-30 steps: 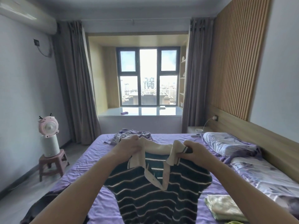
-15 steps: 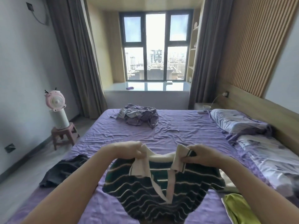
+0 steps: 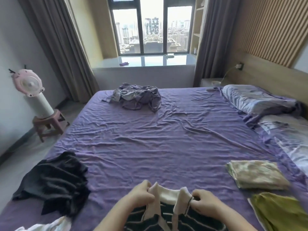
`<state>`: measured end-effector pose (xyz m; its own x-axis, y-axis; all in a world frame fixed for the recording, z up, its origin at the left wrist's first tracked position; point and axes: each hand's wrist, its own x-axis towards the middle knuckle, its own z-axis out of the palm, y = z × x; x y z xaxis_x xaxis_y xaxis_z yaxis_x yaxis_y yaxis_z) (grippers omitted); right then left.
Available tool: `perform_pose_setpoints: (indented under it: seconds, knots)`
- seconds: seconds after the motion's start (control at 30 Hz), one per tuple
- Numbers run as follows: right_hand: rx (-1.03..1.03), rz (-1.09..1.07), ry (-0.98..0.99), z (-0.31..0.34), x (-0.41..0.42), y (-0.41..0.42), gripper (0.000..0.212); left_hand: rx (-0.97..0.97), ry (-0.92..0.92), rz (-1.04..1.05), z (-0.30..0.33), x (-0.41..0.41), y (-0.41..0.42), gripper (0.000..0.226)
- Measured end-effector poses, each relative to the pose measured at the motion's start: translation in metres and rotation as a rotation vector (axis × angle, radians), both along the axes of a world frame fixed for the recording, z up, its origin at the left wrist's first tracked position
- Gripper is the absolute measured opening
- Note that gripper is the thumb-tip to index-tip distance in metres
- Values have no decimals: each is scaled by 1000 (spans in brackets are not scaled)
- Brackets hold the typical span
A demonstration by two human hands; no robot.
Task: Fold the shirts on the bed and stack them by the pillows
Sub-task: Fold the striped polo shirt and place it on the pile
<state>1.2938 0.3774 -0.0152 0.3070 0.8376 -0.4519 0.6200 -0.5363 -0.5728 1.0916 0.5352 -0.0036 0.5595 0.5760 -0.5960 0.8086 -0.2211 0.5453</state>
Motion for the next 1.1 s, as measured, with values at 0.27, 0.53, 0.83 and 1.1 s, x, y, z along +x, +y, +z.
perform_pose_setpoints:
  seconds: [0.27,0.53,0.83,1.1]
  knots:
    - [-138,52,-221,-120,18,54,6,202,162,16,-148,8,59,15]
    - [-72,168,-492,-169,56,106,17,408,-107,-150,-205,52,122,9]
    - [22,48,-704,-214,106,152,36,617,-58,-179,-244,86,173,21]
    - [350,273,-458,-245,58,130,30,618,-402,-541,-246,102,105,22]
